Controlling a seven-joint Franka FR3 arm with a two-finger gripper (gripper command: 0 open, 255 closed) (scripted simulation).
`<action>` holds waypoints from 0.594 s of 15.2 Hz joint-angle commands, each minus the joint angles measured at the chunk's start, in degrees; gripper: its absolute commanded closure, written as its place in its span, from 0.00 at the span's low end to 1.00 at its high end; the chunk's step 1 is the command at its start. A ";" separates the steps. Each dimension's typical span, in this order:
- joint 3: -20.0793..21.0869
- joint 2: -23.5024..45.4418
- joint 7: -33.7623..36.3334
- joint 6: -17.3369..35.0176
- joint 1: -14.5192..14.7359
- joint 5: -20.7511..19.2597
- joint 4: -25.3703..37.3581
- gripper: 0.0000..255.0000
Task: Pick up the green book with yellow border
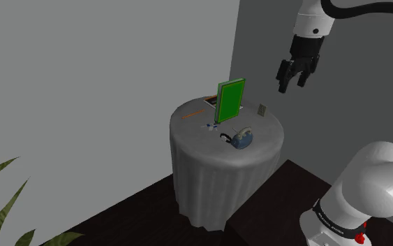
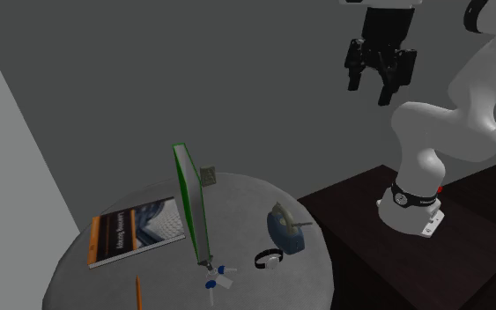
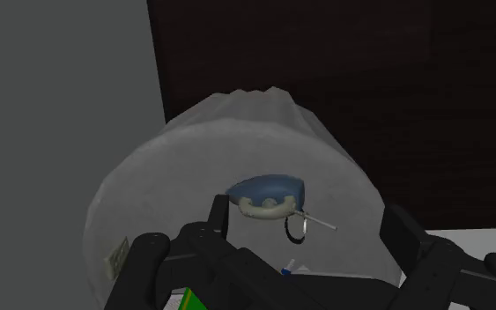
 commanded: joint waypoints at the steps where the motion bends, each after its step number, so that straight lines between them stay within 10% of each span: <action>1: 0.00 0.00 0.00 0.00 0.00 0.00 0.00 0.00; 9: 4.80 17.59 19.90 7.73 -4.31 4.43 8.50 0.00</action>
